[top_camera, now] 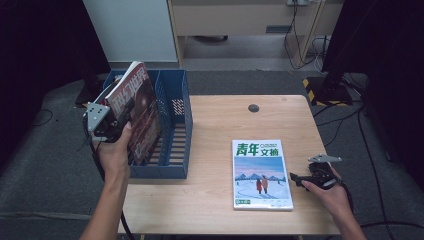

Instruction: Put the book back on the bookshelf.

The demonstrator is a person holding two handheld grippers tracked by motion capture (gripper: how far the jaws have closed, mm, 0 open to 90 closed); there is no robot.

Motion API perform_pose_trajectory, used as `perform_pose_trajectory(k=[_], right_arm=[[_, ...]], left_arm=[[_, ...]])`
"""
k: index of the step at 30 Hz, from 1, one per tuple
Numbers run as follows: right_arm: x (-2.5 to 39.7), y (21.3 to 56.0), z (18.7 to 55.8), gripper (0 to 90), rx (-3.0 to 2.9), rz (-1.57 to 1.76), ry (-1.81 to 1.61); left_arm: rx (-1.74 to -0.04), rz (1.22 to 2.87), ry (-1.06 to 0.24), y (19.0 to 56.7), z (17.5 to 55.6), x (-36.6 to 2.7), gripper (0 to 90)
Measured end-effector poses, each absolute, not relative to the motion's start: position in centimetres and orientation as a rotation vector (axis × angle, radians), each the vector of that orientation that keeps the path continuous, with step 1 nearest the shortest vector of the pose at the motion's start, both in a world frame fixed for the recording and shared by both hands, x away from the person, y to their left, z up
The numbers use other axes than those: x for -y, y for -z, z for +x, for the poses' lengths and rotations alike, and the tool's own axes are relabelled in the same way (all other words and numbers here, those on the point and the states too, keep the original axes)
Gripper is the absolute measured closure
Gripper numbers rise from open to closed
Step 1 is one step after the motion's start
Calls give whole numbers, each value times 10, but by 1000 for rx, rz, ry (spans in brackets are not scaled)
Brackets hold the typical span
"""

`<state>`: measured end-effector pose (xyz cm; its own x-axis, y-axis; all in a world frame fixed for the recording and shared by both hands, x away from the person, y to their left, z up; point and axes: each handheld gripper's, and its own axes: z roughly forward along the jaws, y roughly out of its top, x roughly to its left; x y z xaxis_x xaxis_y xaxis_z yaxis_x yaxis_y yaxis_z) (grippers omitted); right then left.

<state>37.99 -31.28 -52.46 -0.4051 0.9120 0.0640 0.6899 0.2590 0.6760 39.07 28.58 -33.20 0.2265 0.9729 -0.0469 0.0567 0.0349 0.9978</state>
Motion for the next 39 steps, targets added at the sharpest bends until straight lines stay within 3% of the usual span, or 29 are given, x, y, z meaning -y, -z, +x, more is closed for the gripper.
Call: perform_pose_trajectory(k=[39], right_arm=[[315,524,380,117,-2193,1466,-910]], left_arm=[[-1079,1303,-943,360,397,-285,839]])
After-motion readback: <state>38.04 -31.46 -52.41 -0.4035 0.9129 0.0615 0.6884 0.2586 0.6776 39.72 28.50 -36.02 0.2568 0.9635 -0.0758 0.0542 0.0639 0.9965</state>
